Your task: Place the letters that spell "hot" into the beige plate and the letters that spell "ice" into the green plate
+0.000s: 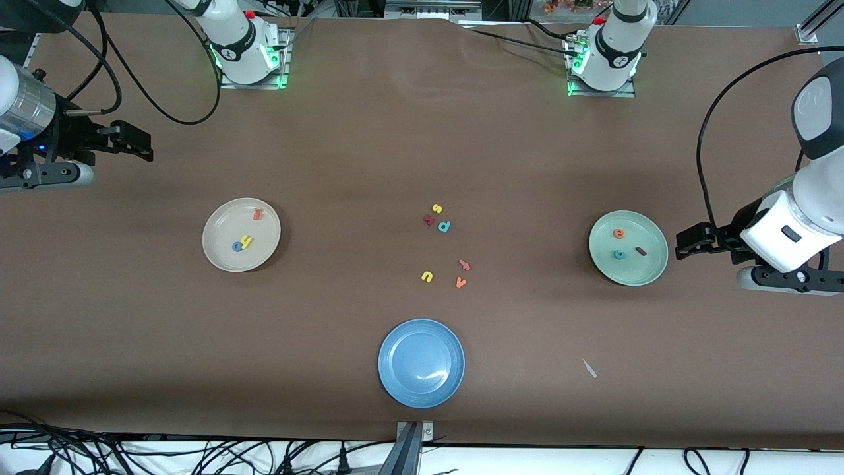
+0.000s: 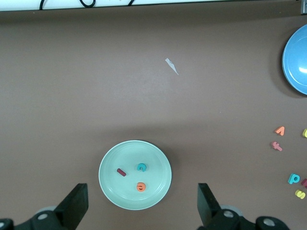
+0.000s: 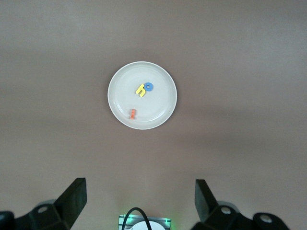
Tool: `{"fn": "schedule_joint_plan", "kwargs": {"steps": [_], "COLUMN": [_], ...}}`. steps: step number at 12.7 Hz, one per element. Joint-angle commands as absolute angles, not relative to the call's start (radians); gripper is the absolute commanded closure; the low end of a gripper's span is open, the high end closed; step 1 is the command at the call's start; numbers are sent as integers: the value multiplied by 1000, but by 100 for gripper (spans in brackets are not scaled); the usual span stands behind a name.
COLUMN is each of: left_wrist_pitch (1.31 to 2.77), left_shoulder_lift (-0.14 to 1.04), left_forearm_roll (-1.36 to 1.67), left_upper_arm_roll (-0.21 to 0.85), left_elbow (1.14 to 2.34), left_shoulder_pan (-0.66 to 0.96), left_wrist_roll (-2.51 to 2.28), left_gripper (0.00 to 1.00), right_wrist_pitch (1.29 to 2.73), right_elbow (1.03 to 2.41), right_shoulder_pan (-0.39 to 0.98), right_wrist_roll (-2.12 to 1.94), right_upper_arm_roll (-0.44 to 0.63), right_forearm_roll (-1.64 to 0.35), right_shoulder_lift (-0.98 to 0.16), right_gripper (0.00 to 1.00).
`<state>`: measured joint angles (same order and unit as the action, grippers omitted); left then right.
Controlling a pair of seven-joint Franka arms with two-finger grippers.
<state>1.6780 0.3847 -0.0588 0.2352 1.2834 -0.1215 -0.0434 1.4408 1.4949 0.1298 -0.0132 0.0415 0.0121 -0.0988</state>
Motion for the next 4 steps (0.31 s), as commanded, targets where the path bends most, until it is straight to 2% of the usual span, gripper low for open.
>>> {"fn": "schedule_joint_plan", "kwargs": {"steps": [1, 4], "left_wrist_pitch": [1687, 1687], "left_shoulder_lift": [351, 353], "left_forearm_roll": [-29, -29], "left_upper_arm_roll": [227, 227], "left_elbow": [1322, 1325], "left_shoulder_pan": [-127, -127], "left_wrist_roll": [6, 8], "left_gripper": [0, 0], "right_wrist_pitch": [1416, 1416], "right_elbow": [1463, 1463], "right_shoulder_pan": [126, 126], "right_wrist_roll": [-26, -26], "right_upper_arm_roll": [43, 43], "right_forearm_roll": [-9, -9], "right_shoulder_lift": [-110, -110], "right_gripper": [0, 0]}}
